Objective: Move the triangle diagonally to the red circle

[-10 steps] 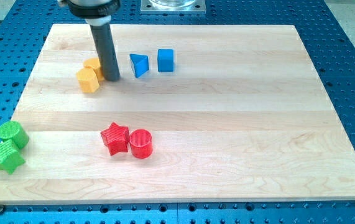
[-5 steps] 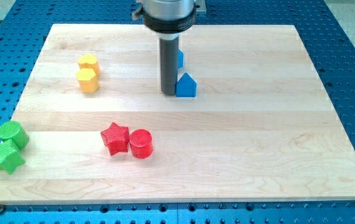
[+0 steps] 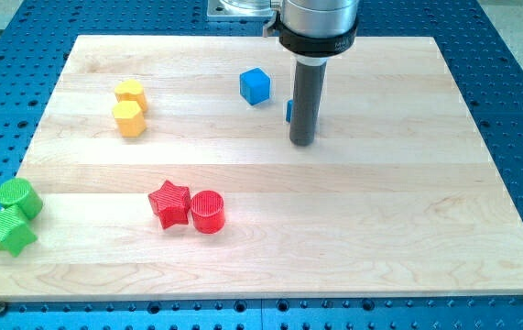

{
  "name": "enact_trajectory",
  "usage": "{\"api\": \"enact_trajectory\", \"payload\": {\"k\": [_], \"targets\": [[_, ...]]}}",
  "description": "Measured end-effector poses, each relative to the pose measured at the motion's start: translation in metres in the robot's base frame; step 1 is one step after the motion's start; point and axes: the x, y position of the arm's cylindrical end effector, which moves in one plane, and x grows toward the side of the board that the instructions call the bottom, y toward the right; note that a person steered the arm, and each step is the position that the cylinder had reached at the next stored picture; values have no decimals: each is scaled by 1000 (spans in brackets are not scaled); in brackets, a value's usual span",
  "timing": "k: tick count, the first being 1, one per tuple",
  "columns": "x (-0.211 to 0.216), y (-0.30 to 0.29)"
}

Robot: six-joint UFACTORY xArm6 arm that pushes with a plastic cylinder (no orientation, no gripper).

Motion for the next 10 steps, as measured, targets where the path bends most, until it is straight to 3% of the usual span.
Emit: {"api": "enact_trajectory", "payload": {"k": [3, 10], "targets": [[-22, 4], [-24, 21]]}}
